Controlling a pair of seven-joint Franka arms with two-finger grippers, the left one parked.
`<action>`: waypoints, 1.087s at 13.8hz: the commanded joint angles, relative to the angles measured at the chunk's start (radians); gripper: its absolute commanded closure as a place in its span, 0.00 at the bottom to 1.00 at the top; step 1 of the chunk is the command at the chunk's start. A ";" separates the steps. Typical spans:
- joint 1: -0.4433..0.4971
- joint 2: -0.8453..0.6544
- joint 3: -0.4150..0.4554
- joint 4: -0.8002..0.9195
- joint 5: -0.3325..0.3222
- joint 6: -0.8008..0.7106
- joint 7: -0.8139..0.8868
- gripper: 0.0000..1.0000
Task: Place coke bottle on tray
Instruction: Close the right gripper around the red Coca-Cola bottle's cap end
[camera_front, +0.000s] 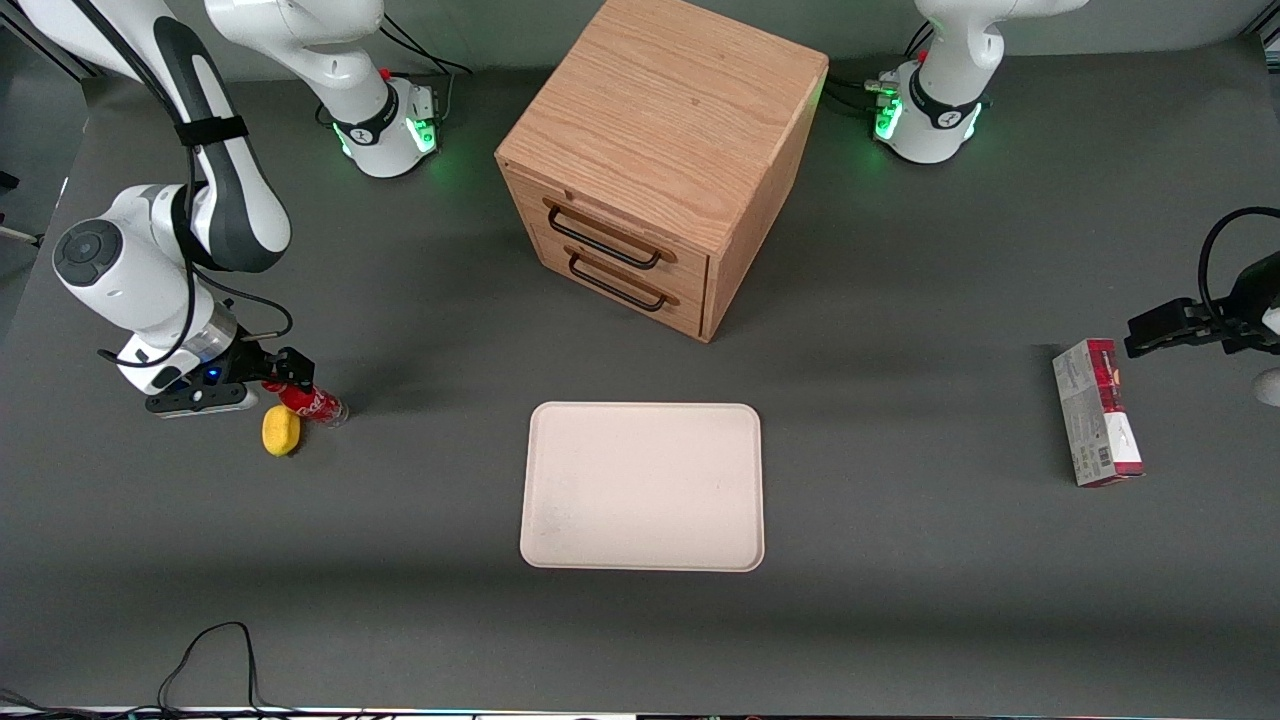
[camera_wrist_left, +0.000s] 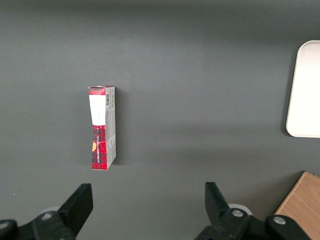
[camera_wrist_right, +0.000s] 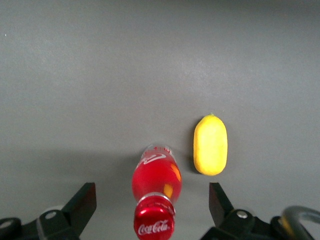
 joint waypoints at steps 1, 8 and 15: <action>0.003 -0.029 -0.012 -0.015 0.026 -0.025 -0.059 0.00; 0.006 -0.029 -0.016 -0.012 0.026 -0.070 -0.062 0.65; 0.006 -0.029 -0.014 0.075 0.028 -0.166 -0.062 0.98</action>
